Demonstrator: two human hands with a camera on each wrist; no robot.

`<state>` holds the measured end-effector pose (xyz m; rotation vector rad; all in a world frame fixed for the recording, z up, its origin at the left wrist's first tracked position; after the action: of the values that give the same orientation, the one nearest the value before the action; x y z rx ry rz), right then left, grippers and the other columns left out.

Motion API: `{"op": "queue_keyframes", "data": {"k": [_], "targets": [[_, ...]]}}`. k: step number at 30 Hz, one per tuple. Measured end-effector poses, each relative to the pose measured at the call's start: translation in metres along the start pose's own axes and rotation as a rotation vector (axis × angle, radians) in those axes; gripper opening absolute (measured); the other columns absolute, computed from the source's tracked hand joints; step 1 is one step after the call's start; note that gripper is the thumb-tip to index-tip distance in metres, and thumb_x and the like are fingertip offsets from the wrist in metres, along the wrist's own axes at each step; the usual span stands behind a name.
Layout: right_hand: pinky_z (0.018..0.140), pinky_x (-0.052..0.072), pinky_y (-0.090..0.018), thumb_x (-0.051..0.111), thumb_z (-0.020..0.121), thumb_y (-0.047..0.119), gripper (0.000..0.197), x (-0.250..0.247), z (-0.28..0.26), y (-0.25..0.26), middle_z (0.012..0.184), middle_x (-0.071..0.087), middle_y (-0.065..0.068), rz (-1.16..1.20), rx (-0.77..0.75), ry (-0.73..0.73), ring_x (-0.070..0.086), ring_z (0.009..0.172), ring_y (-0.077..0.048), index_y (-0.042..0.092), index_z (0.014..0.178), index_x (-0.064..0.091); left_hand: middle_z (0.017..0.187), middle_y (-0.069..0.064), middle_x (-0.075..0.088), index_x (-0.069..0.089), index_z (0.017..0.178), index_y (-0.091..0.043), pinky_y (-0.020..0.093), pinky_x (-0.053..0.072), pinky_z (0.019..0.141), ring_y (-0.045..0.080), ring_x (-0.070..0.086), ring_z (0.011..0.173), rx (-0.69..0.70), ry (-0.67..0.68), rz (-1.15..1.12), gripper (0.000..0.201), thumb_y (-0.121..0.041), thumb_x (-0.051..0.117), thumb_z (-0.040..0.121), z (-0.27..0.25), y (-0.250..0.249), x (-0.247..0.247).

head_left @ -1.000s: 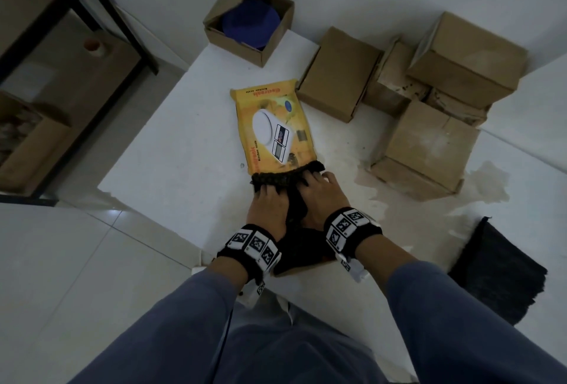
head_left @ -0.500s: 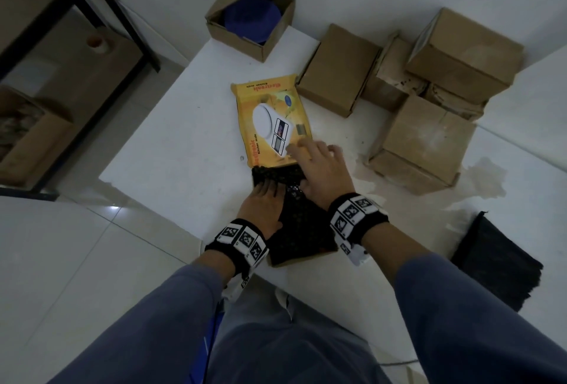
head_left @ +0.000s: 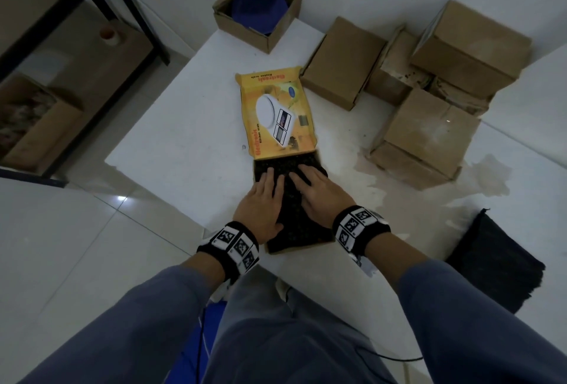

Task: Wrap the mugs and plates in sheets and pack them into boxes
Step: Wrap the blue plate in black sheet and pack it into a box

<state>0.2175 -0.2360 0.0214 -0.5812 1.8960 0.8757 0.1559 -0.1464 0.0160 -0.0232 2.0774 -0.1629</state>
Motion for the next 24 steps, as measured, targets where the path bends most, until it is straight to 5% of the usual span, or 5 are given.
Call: {"op": "queue_keyframes", "data": {"k": [4, 10, 14, 20, 24], "targets": [[0.12, 0.019, -0.044, 0.062, 0.081, 0.012, 0.085, 0.012, 0.0, -0.001, 0.158, 0.01, -0.021, 0.117, 0.07, 0.082, 0.009, 0.148, -0.036, 0.004, 0.152, 0.016, 0.16, 0.024, -0.012, -0.013, 0.153, -0.002, 0.044, 0.005, 0.123, 0.035, -0.002, 0.15, -0.108, 0.049, 0.03, 0.111, -0.049, 0.059, 0.084, 0.01, -0.001, 0.014], [0.122, 0.009, -0.042, 0.073, 0.075, 0.034, 0.111, 0.023, 0.013, -0.005, 0.16, -0.006, -0.019, 0.118, 0.135, 0.167, -0.005, 0.148, -0.034, 0.004, 0.153, 0.0, 0.162, 0.018, -0.011, -0.017, 0.152, -0.004, 0.049, -0.008, 0.12, 0.026, -0.006, 0.151, -0.172, 0.141, 0.029, 0.13, -0.062, 0.064, 0.068, 0.027, 0.01, 0.016], [0.12, 0.004, -0.041, 0.071, 0.074, 0.046, 0.115, 0.028, 0.016, -0.006, 0.16, -0.008, -0.017, 0.083, 0.15, 0.178, -0.007, 0.148, -0.034, 0.006, 0.154, -0.002, 0.159, 0.013, -0.025, -0.025, 0.15, -0.01, 0.07, -0.018, 0.107, 0.025, -0.018, 0.149, -0.248, 0.172, 0.041, 0.143, -0.08, 0.059, 0.058, 0.024, 0.01, 0.021], [0.122, 0.013, -0.042, 0.068, 0.07, 0.048, 0.113, 0.028, 0.017, -0.003, 0.16, 0.003, -0.018, 0.026, 0.172, 0.101, 0.003, 0.148, -0.033, 0.005, 0.154, 0.005, 0.157, 0.012, -0.03, -0.031, 0.147, -0.011, 0.071, -0.021, 0.104, 0.025, -0.024, 0.147, -0.314, 0.163, -0.017, 0.146, -0.079, 0.061, 0.056, 0.027, 0.008, 0.022], [0.121, 0.017, -0.041, 0.066, 0.074, 0.038, 0.103, 0.015, 0.016, 0.0, 0.159, 0.011, -0.022, -0.005, 0.147, 0.059, 0.013, 0.147, -0.035, 0.001, 0.153, 0.012, 0.159, 0.011, -0.026, -0.028, 0.149, -0.011, 0.072, -0.009, 0.108, 0.025, -0.019, 0.148, -0.28, 0.099, -0.094, 0.144, -0.072, 0.065, 0.057, 0.025, 0.009, 0.023]]}}
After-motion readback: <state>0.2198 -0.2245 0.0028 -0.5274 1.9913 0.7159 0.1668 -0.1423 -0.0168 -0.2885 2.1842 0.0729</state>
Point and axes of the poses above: each hand's wrist, its own z-axis towards the middle knuckle, its own x-axis out of the palm, y = z × x, the point moved 8 cm from there along z, towards the middle knuckle
